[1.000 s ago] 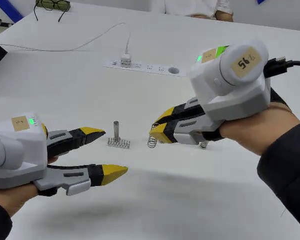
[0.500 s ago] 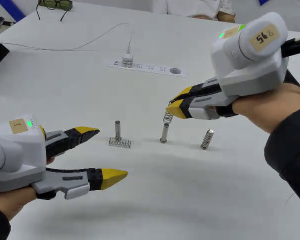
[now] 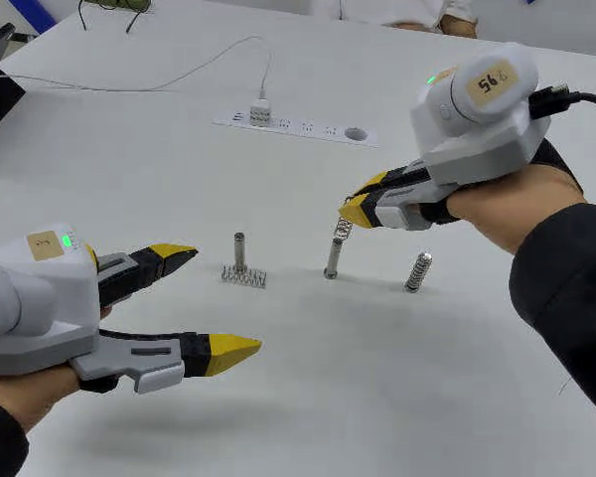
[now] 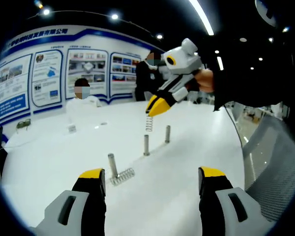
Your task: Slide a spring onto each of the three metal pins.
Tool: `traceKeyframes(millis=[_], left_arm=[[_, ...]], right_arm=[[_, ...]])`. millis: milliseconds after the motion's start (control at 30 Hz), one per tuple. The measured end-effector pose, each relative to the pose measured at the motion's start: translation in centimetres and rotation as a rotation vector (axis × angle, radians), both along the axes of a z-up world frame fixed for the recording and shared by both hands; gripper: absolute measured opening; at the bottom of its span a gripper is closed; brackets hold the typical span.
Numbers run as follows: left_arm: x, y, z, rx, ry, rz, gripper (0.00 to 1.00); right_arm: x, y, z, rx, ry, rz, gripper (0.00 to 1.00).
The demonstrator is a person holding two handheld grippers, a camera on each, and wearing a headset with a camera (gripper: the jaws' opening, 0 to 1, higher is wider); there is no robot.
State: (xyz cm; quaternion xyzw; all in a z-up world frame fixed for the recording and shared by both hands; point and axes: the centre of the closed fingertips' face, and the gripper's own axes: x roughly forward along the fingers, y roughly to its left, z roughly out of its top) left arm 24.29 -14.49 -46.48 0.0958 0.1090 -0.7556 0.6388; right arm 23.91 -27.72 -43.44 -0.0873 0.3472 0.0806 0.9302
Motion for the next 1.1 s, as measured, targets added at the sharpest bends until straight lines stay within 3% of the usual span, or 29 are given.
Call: traceKeyframes(millis=[633,1100], left_arm=[[0.1,0.1,-0.3,0.007,0.003,0.003,0.78],[0.1,0.1,-0.6,0.011,0.008,-0.002,0.77]], right_arm=[[0.4,-0.3,-2.1,0.01,0.03,-0.008,0.12],[0.4,-0.1,-4.6,0.002,0.058,-0.022,0.12]])
